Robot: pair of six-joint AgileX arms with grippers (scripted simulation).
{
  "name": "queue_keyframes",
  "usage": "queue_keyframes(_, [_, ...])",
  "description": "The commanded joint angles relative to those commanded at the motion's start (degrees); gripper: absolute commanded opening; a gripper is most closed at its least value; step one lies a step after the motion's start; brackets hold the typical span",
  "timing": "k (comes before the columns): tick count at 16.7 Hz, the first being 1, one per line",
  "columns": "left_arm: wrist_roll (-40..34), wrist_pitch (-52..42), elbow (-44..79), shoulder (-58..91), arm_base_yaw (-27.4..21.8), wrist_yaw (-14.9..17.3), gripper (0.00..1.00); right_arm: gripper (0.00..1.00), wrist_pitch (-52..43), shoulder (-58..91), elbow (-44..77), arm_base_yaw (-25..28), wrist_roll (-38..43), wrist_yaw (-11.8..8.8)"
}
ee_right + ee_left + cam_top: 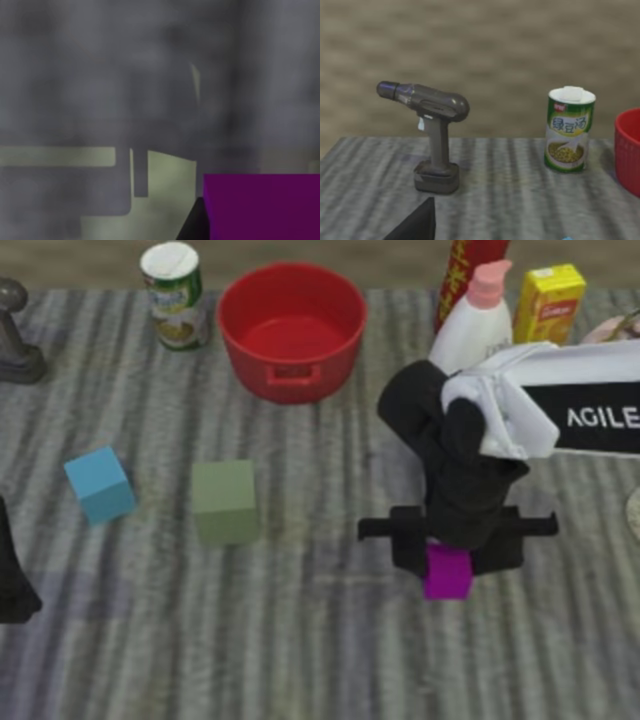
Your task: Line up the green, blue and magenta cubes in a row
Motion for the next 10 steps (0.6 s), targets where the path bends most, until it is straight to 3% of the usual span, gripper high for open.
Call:
queue_keyframes(6, [0.0, 0.0, 0.0, 0.0, 0.0, 0.0, 1.0, 0.98, 0.0, 0.0, 0.0, 0.0, 0.0, 0.0])
queue_keyframes(10, [0.0, 0.0, 0.0, 0.0, 0.0, 0.0, 1.0, 1.0, 0.0, 0.0, 0.0, 0.0, 0.0, 0.0])
